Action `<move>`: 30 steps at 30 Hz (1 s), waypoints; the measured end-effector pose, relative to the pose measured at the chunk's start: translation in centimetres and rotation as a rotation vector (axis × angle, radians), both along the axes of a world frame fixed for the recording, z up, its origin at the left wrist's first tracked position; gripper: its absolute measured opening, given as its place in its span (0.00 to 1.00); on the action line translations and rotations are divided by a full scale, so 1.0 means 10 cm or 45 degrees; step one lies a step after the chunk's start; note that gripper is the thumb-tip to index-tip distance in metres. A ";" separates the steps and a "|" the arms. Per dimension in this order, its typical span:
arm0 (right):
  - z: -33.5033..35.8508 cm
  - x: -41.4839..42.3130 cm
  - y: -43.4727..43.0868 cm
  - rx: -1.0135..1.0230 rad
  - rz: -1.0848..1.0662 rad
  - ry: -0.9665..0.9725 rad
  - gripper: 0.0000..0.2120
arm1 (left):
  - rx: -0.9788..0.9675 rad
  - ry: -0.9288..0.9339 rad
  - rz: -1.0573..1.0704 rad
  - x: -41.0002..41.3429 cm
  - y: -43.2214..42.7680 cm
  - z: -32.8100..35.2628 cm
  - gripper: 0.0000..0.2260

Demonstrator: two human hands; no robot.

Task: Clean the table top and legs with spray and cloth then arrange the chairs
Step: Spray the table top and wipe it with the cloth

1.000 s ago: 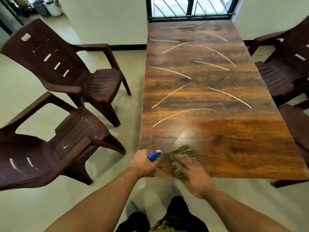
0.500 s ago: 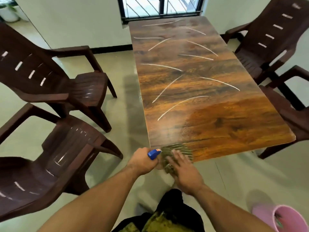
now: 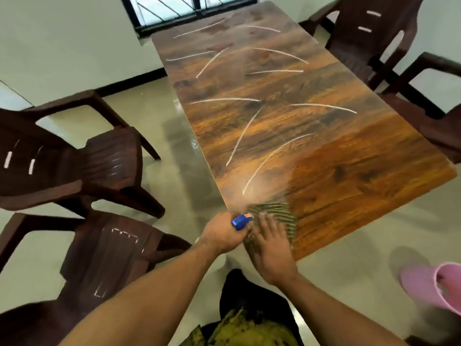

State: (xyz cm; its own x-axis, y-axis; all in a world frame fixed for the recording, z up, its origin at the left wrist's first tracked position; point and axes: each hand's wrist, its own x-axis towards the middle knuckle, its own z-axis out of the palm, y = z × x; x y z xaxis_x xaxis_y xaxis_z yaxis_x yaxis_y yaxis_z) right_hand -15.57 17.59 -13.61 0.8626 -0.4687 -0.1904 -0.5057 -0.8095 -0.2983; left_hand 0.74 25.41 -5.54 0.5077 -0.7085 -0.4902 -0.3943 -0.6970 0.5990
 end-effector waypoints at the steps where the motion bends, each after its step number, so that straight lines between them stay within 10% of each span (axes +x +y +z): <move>1: -0.02 0.04 0.00 0.039 0.238 0.008 0.28 | 0.019 0.007 -0.023 0.13 -0.02 0.02 0.08; 5: 0.08 0.12 -0.69 0.008 0.360 0.096 0.29 | 0.086 0.039 -0.056 0.57 0.01 0.03 0.09; 10: 0.21 0.85 -0.79 0.070 -0.883 0.237 0.32 | 0.100 0.045 -0.174 0.90 -0.09 0.04 0.09; 17: 0.10 0.62 -0.05 -0.002 0.271 0.133 0.27 | -0.010 0.028 -0.431 1.20 -0.47 0.12 0.08; 22: 0.17 0.06 0.29 0.062 -0.638 0.140 0.27 | -0.015 0.012 -0.565 1.33 -0.63 0.13 0.04; 27: 0.25 -0.46 0.55 -0.075 0.095 0.242 0.27 | -0.036 0.037 -0.606 1.27 -0.62 0.09 0.04; 30: 0.37 -0.74 0.49 -0.034 -0.031 0.273 0.27 | -0.026 0.044 -0.598 1.18 -0.57 0.05 0.05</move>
State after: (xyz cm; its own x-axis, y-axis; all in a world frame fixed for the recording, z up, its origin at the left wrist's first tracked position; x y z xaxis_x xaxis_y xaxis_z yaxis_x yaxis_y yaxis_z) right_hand -23.01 22.51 -9.89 0.7920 -0.4966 -0.3552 -0.5750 -0.8023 -0.1603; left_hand 12.57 19.71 -5.03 0.1136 -0.8674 -0.4845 -0.6440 -0.4357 0.6289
